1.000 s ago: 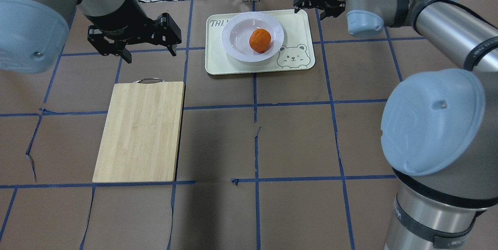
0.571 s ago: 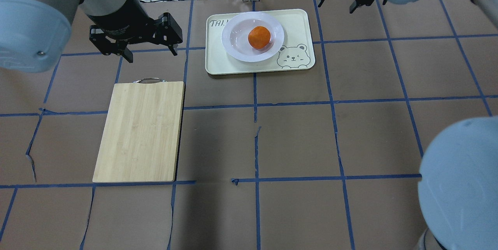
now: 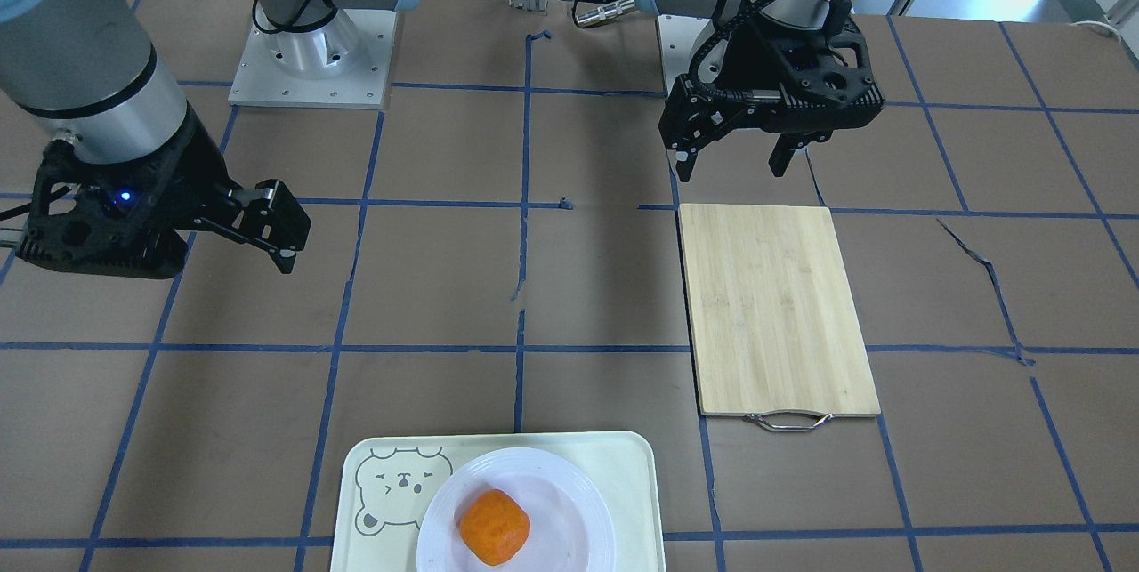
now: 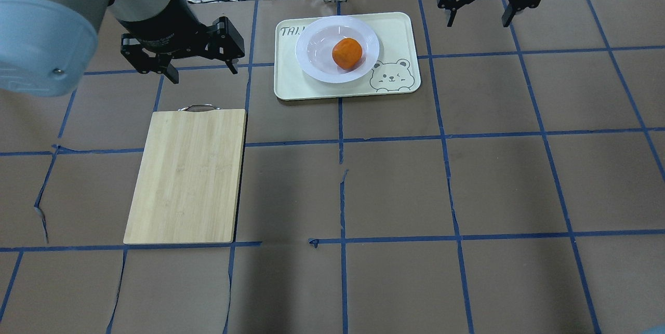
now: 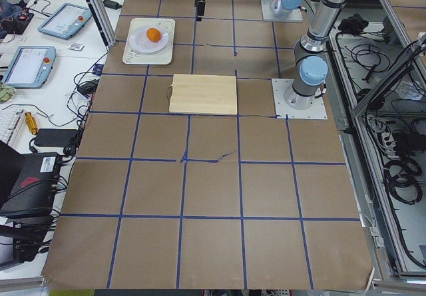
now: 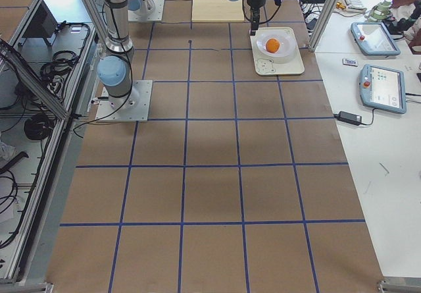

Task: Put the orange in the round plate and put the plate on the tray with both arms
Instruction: 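Release the plate and raise the right gripper away from the tray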

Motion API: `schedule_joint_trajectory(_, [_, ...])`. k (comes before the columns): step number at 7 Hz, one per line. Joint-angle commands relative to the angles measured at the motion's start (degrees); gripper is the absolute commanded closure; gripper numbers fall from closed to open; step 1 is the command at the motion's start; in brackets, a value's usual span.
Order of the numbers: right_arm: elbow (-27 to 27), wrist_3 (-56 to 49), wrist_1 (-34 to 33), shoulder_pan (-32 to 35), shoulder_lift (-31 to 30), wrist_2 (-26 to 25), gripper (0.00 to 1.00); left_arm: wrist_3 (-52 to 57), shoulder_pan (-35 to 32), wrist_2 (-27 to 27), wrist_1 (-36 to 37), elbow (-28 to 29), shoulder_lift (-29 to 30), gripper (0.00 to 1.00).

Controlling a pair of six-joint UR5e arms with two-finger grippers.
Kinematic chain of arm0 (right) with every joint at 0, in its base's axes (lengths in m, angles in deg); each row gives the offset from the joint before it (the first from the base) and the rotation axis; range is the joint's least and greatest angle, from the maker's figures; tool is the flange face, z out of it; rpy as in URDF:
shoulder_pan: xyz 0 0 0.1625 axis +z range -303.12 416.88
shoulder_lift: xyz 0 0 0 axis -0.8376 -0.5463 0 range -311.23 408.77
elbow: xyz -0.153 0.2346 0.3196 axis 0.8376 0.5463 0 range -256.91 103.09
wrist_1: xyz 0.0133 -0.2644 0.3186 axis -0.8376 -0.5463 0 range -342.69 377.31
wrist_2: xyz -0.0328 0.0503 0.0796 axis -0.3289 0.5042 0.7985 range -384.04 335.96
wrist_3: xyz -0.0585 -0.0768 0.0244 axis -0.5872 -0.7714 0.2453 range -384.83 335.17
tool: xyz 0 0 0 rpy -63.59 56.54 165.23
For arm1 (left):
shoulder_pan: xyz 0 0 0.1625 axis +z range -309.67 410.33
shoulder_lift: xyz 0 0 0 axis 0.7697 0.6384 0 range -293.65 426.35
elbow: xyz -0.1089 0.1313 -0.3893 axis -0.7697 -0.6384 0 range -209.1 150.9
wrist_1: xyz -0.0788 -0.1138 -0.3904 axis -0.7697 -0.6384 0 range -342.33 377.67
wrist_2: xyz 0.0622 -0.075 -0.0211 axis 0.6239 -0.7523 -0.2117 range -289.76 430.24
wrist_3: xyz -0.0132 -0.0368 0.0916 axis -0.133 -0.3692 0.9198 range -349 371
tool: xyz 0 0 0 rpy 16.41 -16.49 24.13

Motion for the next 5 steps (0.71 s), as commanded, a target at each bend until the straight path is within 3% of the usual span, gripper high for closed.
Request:
schedule_joint_trajectory(1, [-0.4, -4.1, 2.4, -0.1, -2.2, -0.8, 0.0, 0.1, 0.0, 0.0, -0.1, 0.0, -0.1, 0.0])
schedule_joint_trajectory(5, [-0.5, -5.5, 4.4, -0.8, -3.2, -2.0, 0.0, 0.1, 0.0, 0.1, -0.1, 0.0, -0.1, 0.0])
